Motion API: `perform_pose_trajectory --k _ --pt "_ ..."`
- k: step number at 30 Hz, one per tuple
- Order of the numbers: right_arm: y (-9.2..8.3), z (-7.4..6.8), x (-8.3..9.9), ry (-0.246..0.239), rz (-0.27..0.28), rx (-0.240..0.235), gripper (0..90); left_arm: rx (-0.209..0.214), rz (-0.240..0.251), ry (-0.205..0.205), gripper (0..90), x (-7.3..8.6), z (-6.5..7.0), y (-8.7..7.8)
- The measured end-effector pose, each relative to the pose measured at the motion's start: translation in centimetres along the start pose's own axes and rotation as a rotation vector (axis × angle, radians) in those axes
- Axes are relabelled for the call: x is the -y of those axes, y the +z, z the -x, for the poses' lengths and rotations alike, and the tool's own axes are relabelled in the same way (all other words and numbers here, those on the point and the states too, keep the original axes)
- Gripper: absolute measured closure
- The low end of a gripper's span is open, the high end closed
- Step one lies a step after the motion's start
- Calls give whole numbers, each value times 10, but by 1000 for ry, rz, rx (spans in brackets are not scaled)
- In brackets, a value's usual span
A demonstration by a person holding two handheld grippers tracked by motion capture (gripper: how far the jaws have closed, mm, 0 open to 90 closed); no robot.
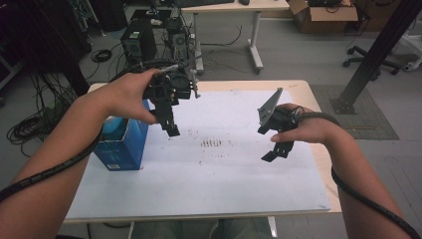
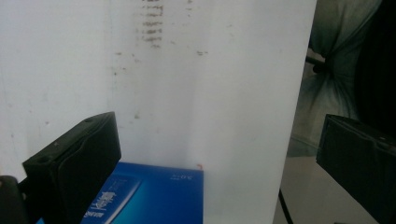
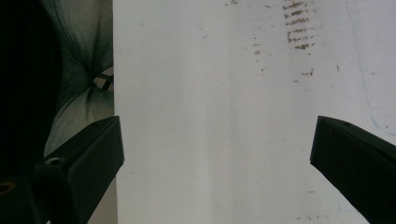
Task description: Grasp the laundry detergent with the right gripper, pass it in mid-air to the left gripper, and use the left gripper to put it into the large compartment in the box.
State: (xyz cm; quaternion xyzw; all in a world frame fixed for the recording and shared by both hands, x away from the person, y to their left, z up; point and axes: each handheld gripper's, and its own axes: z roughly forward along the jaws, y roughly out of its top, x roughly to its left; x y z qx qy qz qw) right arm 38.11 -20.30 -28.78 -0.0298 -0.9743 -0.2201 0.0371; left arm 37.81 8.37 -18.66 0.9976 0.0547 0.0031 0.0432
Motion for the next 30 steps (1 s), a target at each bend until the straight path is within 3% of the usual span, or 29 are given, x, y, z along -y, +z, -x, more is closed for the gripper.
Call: perform_pose_trajectory --k 12,20,30 --pt "-4 0 -2 22 -31 -6 29 24 -18 86 2 -4 2 16" --pt "-3 3 -2 27 -47 -11 28 33 -46 90 2 -5 -2 23" --pt "-6 10 -3 15 -56 -13 29 37 -43 85 2 -9 -7 22"
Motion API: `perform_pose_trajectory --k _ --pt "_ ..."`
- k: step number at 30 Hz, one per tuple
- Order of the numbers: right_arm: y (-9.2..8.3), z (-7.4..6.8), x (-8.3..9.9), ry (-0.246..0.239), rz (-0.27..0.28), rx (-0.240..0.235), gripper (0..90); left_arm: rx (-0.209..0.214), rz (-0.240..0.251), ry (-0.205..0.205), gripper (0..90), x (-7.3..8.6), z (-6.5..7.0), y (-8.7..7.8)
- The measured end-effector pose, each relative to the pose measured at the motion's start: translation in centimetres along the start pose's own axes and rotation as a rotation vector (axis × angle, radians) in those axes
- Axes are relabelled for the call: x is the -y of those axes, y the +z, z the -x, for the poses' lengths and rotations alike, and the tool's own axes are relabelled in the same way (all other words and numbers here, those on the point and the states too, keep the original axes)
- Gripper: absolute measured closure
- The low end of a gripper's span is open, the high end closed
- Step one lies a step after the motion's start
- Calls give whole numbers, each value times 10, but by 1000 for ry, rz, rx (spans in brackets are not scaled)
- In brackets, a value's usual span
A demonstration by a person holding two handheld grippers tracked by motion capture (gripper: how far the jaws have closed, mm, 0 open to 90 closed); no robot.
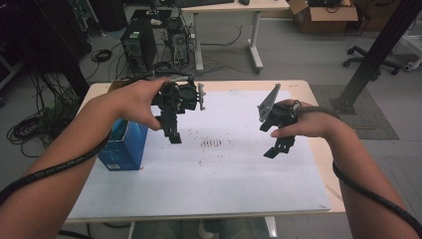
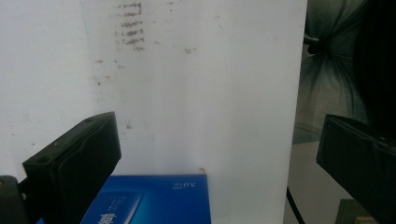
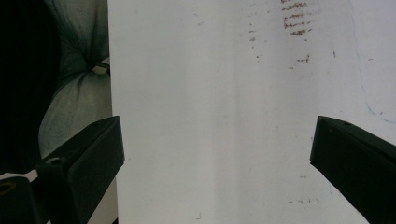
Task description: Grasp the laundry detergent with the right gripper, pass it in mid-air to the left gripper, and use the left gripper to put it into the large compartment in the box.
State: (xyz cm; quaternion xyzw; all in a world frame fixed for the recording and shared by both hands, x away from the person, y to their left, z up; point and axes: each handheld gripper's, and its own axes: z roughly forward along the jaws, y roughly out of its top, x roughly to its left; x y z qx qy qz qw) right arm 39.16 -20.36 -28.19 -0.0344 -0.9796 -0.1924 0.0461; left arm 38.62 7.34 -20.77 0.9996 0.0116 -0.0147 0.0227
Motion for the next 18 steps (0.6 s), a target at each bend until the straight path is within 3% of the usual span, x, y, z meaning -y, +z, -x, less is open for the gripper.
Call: perform_pose_trajectory --k 18 --pt "-1 4 -5 -5 -15 -2 30 7 20 -22 2 10 -6 0"
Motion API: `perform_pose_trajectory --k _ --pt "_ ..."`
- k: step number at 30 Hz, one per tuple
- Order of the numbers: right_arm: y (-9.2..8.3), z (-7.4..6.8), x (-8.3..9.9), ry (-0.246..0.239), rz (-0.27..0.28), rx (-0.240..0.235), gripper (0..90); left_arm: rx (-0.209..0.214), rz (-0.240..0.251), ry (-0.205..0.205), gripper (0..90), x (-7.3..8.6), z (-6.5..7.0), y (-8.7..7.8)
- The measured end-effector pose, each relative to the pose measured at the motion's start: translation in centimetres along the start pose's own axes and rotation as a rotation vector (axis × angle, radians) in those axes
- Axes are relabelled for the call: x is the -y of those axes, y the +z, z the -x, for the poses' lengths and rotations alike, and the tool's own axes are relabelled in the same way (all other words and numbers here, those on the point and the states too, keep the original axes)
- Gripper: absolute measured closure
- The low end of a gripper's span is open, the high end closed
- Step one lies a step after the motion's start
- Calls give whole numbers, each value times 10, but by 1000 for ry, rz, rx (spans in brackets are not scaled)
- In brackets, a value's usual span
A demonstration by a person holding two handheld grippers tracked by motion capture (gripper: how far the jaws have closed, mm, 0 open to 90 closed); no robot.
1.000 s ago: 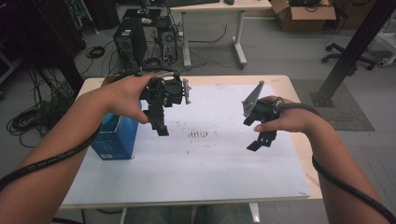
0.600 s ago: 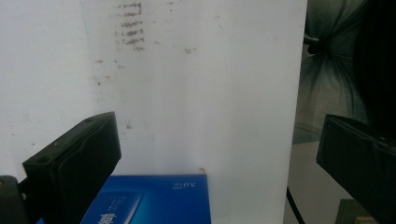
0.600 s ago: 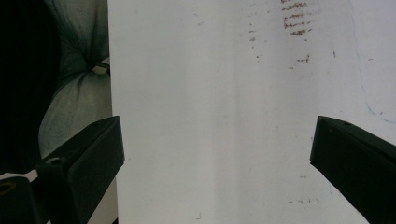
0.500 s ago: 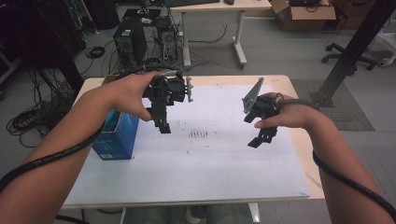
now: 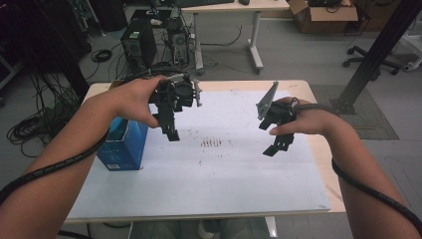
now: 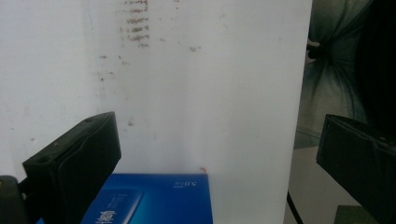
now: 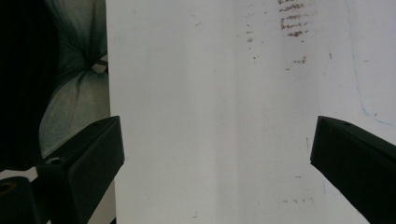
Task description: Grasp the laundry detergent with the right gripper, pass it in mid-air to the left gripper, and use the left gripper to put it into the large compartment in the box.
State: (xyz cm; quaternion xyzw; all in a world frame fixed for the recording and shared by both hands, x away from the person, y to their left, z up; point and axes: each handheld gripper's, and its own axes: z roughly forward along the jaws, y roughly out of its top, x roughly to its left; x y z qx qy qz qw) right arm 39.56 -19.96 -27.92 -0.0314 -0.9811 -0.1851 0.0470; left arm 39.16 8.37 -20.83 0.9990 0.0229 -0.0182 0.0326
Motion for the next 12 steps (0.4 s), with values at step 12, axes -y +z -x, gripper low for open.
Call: perform_pose_trajectory --k 12 --pt "-1 -3 -4 -6 1 11 29 -3 20 -8 2 4 1 -1"
